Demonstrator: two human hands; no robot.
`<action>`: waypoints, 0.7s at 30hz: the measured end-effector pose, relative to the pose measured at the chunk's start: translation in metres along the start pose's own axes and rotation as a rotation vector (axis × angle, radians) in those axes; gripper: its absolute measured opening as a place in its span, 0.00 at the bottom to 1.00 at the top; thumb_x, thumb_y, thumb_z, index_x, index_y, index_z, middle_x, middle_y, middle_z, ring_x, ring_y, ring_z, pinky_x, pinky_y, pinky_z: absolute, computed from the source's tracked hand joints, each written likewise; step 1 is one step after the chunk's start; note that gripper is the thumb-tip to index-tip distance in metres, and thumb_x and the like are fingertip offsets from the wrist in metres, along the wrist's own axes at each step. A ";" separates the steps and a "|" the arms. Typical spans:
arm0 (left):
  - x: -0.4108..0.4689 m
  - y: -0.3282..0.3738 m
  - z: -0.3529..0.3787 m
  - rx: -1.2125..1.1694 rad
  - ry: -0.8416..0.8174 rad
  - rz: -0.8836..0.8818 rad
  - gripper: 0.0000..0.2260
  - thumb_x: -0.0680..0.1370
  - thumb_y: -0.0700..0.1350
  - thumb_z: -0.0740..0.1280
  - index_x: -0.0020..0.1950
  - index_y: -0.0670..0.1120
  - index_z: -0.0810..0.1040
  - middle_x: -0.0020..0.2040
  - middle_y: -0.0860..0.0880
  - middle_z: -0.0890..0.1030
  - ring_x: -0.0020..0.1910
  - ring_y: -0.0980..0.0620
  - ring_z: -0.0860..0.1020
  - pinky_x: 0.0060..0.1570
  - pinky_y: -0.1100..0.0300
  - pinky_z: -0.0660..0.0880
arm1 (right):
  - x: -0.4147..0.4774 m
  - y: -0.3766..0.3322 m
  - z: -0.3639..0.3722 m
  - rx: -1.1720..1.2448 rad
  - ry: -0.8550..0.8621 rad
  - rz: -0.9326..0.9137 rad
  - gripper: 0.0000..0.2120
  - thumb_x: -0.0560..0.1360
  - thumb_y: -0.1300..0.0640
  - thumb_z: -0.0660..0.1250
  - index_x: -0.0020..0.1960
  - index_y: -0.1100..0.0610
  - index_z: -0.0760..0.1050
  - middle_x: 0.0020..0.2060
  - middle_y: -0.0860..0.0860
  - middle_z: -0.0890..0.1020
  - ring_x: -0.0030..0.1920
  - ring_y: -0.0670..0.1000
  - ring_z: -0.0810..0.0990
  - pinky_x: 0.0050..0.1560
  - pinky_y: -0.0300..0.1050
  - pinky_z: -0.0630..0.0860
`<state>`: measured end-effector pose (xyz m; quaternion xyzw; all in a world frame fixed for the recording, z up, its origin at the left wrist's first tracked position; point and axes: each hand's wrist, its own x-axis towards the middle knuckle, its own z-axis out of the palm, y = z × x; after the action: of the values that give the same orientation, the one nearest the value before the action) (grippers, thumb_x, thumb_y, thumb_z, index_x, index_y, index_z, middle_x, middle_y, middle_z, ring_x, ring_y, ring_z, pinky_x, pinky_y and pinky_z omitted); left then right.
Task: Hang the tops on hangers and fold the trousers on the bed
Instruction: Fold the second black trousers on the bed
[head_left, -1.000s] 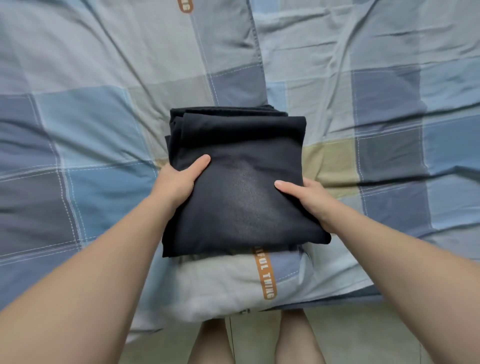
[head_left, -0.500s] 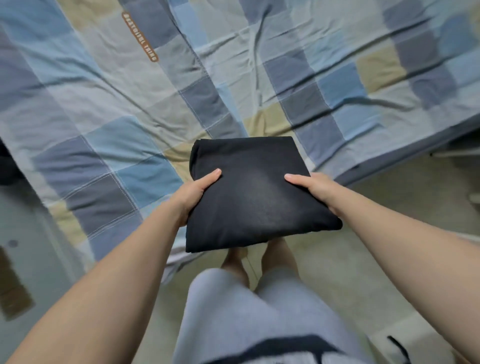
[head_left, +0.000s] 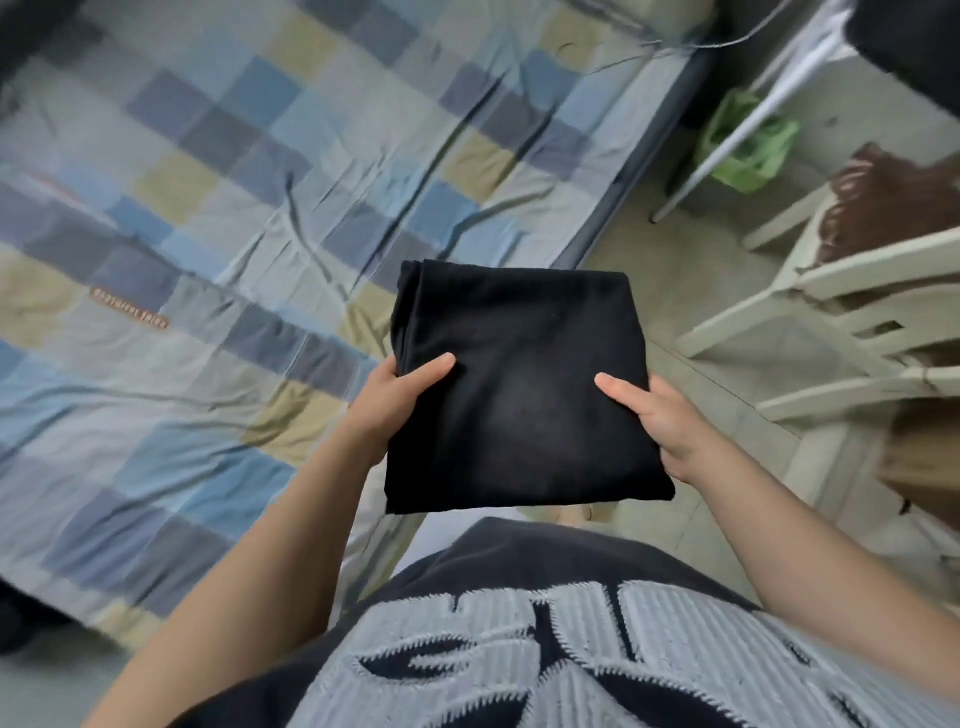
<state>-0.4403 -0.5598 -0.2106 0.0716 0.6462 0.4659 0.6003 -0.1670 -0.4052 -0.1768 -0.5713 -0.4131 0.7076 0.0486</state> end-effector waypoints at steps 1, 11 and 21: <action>0.004 0.011 0.018 0.021 -0.019 0.024 0.27 0.66 0.60 0.80 0.62 0.53 0.81 0.57 0.50 0.86 0.56 0.47 0.85 0.55 0.51 0.80 | -0.008 -0.004 -0.015 0.037 0.017 -0.033 0.20 0.75 0.50 0.73 0.65 0.53 0.76 0.56 0.49 0.86 0.56 0.52 0.85 0.50 0.46 0.82; 0.027 0.101 0.268 0.174 -0.166 0.218 0.26 0.64 0.61 0.81 0.58 0.53 0.83 0.55 0.49 0.86 0.52 0.47 0.86 0.45 0.58 0.82 | -0.059 -0.052 -0.231 0.194 0.217 -0.351 0.18 0.76 0.54 0.73 0.65 0.51 0.78 0.59 0.47 0.84 0.59 0.50 0.83 0.59 0.50 0.77; 0.050 0.173 0.494 0.264 -0.356 0.375 0.24 0.68 0.59 0.79 0.61 0.53 0.82 0.55 0.49 0.86 0.52 0.48 0.86 0.46 0.57 0.83 | -0.105 -0.102 -0.411 0.306 0.541 -0.488 0.16 0.73 0.49 0.75 0.61 0.44 0.79 0.55 0.42 0.85 0.55 0.45 0.84 0.57 0.49 0.79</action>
<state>-0.1184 -0.1758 -0.0505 0.3481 0.5613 0.4606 0.5930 0.1766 -0.1776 -0.0338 -0.6084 -0.3987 0.5524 0.4071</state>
